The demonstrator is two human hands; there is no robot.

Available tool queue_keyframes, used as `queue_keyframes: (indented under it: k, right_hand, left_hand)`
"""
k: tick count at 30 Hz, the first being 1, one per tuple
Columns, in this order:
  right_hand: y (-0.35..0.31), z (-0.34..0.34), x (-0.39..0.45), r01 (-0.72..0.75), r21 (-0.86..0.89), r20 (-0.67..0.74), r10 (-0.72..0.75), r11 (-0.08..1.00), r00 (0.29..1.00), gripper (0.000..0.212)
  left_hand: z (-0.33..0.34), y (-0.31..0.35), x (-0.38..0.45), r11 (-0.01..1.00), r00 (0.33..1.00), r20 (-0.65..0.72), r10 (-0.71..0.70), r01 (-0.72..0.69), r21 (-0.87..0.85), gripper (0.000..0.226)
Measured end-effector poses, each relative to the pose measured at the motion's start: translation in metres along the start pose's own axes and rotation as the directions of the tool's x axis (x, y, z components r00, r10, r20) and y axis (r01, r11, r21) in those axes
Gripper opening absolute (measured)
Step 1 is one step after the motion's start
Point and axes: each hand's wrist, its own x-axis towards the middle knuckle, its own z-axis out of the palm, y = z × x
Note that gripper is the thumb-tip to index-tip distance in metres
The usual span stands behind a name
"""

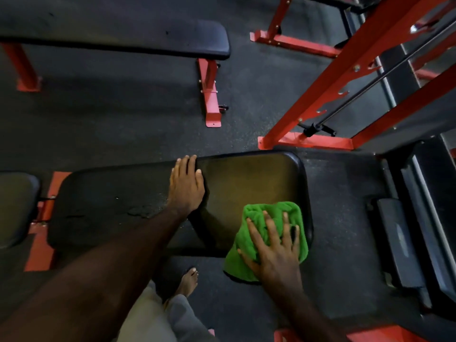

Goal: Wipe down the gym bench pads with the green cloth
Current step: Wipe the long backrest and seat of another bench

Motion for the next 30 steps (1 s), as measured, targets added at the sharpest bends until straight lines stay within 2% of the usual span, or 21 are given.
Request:
queue_keyframes:
  k: [2,5,7,9,12,14,16,22,30]
  right_hand:
    - [0.002,0.001,0.015,0.145,-0.058,0.083,-0.14,0.988,0.987,0.089]
    - [-0.006,0.001,0.031,0.272,-0.093,0.197,-0.25,0.958,0.948,0.113]
    - [-0.008,0.002,0.036,0.331,-0.078,0.233,-0.306,0.94,0.923,0.114]
    - [-0.01,0.001,0.042,0.385,-0.061,0.255,-0.358,0.921,0.898,0.11]
    - [-0.013,0.003,0.049,0.474,-0.032,0.294,-0.445,0.88,0.846,0.107]
    - [-0.016,0.005,0.055,0.514,-0.025,0.312,-0.482,0.857,0.819,0.104]
    - [-0.021,0.007,0.06,0.537,-0.008,0.328,-0.506,0.843,0.798,0.104]
    - [-0.031,0.015,0.069,0.569,0.009,0.347,-0.536,0.822,0.769,0.111]
    - [-0.024,0.02,0.07,0.591,0.031,0.339,-0.565,0.806,0.753,0.098]
  left_hand:
    - [-0.001,0.001,0.0,1.0,1.0,0.025,-0.01,0.01,0.0,0.055]
    - [-0.007,-0.002,0.005,0.998,0.998,0.069,-0.014,0.017,-0.055,0.056]
    - [-0.01,0.0,0.0,0.991,0.998,0.042,-0.042,0.047,-0.127,0.059]
    - [-0.013,0.002,-0.015,0.946,0.981,-0.057,-0.187,0.165,-0.278,0.058]
    - [-0.012,-0.003,-0.059,0.803,0.846,-0.189,-0.499,0.37,-0.467,0.045]
    - [-0.008,-0.013,-0.088,0.771,0.786,-0.212,-0.581,0.449,-0.451,0.046]
    - [-0.004,-0.025,-0.108,0.765,0.775,-0.185,-0.604,0.499,-0.407,0.049]
    - [0.014,-0.019,-0.119,0.781,0.778,-0.183,-0.601,0.524,-0.338,0.056]
    - [0.005,-0.035,-0.123,0.782,0.777,-0.217,-0.591,0.486,-0.391,0.058]
